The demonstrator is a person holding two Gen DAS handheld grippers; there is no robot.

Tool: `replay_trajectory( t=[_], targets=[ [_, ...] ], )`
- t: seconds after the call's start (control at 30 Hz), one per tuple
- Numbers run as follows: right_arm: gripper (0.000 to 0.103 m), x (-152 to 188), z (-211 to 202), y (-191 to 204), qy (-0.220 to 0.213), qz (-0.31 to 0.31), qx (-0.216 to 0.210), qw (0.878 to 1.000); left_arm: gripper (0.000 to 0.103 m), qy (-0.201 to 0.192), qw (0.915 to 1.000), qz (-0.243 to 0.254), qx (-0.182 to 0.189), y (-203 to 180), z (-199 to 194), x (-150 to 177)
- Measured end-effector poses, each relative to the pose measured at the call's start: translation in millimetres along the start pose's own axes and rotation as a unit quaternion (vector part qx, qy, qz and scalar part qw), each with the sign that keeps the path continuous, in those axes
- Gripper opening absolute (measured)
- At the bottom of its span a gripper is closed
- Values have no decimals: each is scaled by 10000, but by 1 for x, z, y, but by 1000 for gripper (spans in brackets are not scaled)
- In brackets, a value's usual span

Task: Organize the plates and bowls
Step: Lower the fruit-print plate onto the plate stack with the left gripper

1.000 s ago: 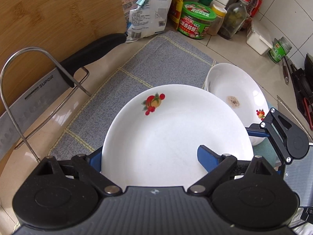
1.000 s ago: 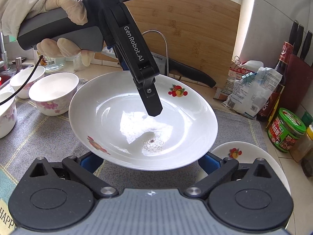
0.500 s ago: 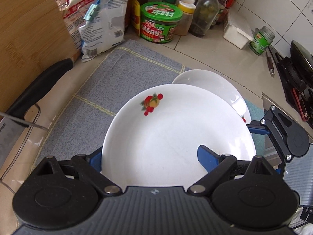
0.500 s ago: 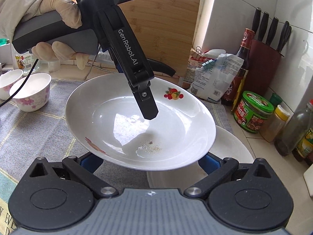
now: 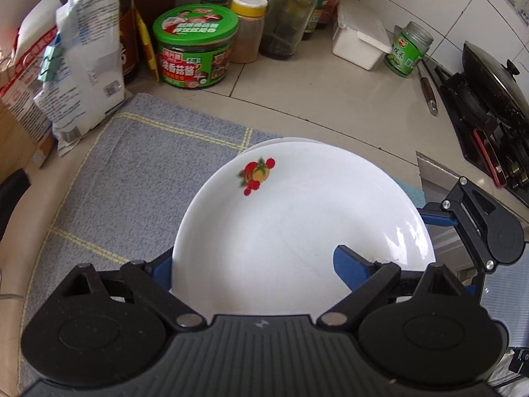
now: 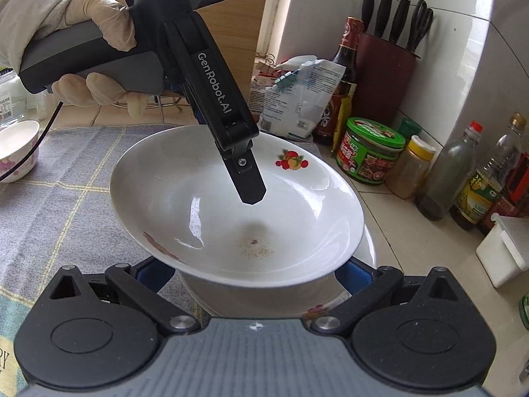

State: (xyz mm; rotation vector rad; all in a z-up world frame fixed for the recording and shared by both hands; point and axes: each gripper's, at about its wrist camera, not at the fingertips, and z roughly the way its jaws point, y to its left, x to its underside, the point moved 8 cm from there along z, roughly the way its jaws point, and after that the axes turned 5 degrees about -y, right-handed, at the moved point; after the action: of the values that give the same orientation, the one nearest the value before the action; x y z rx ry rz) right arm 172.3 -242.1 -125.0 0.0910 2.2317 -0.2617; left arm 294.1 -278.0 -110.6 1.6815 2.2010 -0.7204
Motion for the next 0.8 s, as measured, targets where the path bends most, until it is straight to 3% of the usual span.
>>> replay_trajectory(
  t=[0.3,0.8],
  targets=[
    [103,17,-6,-18,154,227,253,9993,94,126,9995,222,209,-21,26,-11],
    [103,27,-13,-24,277,320,397,9983,94,348,9985,349,240,-35,45,-11]
  ],
)
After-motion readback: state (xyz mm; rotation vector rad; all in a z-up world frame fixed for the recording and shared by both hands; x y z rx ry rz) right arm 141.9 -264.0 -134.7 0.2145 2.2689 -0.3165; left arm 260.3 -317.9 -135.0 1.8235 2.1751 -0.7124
